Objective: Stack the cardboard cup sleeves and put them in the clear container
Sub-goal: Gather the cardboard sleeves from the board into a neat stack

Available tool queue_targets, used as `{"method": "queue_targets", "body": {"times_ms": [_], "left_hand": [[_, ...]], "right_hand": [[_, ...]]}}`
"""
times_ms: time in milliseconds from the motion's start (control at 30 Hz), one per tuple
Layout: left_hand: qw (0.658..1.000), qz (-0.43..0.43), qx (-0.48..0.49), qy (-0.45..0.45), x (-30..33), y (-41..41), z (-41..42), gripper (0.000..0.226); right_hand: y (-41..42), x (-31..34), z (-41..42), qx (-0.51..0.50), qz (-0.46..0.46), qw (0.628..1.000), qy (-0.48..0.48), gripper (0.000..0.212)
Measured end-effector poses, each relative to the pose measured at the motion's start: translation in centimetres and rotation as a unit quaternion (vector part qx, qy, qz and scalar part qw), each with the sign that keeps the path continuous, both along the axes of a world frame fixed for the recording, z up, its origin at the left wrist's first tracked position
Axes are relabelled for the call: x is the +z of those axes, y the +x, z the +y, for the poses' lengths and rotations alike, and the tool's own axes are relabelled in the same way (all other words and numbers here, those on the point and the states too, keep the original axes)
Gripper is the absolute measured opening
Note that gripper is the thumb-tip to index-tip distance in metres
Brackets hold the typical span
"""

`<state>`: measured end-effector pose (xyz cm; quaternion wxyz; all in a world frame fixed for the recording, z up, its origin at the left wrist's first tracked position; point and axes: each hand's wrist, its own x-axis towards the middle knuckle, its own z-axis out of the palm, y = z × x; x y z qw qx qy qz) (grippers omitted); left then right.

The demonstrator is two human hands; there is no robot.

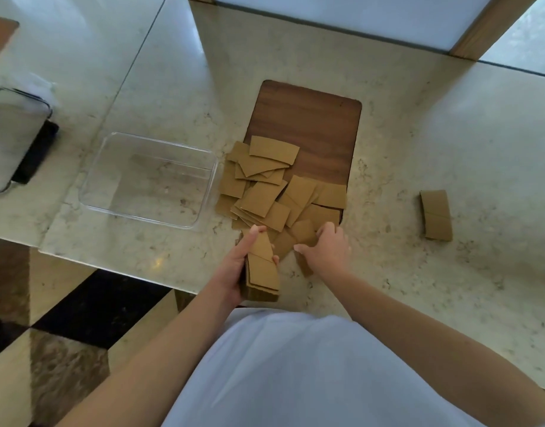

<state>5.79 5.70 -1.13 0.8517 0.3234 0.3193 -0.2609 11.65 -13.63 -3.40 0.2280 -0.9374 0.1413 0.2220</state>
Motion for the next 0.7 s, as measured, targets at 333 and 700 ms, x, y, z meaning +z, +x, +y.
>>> {"method": "queue_targets", "body": {"times_ms": [333,700], "left_hand": [[0.998,0.057,-0.006,0.035,0.5,0.4,-0.9,0.079],[0.992,0.03,-0.119,-0.009,2.2,0.8,-2.5,0.064]], "right_hand": [[-0.8,3.2,-5.3,-0.174,0.16,0.897,0.374,0.023],[0.7,9.7,-4.6,0.136,0.268,0.88,0.367,0.033]]}}
